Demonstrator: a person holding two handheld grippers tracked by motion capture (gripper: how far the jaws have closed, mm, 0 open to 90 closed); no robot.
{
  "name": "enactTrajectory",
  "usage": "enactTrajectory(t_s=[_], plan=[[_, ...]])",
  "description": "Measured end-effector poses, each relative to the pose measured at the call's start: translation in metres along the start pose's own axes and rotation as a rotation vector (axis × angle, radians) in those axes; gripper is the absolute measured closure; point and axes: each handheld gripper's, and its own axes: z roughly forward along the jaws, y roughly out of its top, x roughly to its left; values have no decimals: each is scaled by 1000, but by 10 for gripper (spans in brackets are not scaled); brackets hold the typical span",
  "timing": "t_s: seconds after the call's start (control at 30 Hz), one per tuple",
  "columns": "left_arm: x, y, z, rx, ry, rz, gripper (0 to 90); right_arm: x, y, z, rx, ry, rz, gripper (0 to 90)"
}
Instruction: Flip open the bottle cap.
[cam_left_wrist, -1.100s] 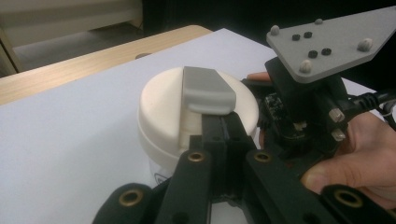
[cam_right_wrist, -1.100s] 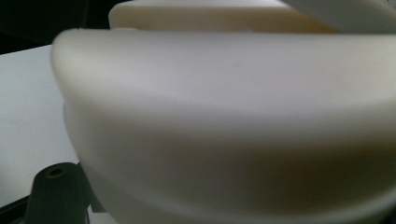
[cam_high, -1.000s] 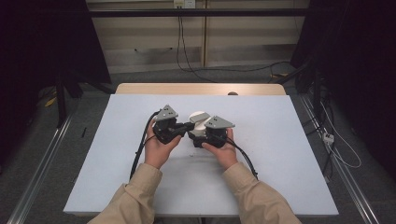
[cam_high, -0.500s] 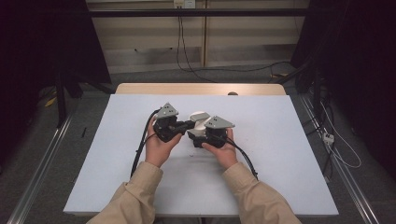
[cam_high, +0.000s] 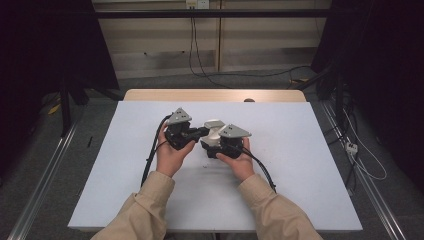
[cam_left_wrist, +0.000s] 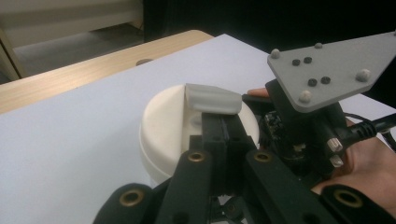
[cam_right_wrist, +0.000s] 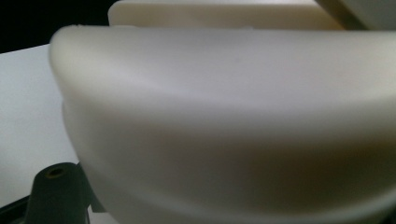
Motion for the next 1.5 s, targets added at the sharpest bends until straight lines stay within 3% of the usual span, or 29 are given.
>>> enactTrajectory(t_s=[0.2,1.5], plan=[[-1,5,2,19,3,12,900,0,0,0,0,-1,1,187],[-3,26,14,3,2,9,900,0,0,0,4,3,5,187]])
